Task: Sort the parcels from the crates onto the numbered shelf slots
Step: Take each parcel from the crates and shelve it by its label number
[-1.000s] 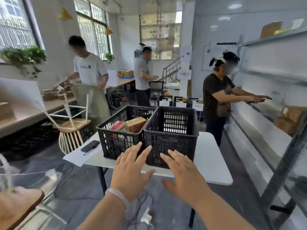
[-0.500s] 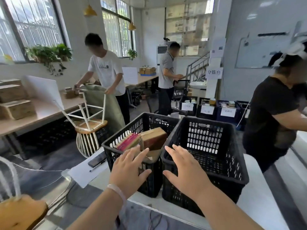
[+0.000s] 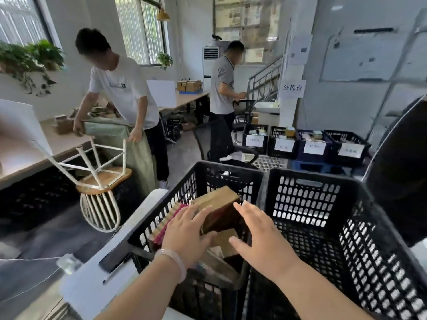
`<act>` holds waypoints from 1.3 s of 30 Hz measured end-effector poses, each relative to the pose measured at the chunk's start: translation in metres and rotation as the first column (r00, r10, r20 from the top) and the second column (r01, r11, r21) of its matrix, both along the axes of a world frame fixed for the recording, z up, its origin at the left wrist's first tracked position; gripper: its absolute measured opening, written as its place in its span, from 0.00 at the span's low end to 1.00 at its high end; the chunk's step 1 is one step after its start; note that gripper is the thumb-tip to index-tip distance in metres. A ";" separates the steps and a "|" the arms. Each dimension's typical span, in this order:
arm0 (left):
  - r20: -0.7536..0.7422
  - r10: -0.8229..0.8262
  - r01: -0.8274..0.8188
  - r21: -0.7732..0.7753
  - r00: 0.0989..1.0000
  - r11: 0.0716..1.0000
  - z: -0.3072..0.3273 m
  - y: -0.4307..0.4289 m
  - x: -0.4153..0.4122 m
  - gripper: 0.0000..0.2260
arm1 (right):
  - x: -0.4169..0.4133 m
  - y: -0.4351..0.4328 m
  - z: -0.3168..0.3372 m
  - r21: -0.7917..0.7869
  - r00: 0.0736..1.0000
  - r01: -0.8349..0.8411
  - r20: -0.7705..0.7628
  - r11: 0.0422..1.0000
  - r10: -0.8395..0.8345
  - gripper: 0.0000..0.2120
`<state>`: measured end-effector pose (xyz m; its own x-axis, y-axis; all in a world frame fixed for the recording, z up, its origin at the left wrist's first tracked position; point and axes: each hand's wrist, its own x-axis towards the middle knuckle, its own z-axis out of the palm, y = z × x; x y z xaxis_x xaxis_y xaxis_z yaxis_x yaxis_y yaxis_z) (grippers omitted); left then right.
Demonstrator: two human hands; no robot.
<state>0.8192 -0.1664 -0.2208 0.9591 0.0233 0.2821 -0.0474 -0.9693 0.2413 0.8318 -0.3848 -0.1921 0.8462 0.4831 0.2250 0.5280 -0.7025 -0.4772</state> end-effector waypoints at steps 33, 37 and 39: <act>-0.504 -0.218 0.017 -0.373 0.836 0.928 -0.111 0.074 0.280 0.34 | 0.214 0.142 -0.149 0.144 0.395 0.792 -0.862 0.593 -0.318 0.27; -0.429 -0.231 0.028 -0.430 0.873 0.902 -0.090 0.068 0.261 0.41 | 0.200 0.138 -0.115 0.302 0.511 0.794 -0.802 0.528 -0.310 0.24; -0.406 -0.232 0.027 -0.451 0.884 0.892 -0.075 0.065 0.252 0.47 | 0.191 0.138 -0.098 0.375 0.588 0.748 -0.757 0.548 -0.285 0.24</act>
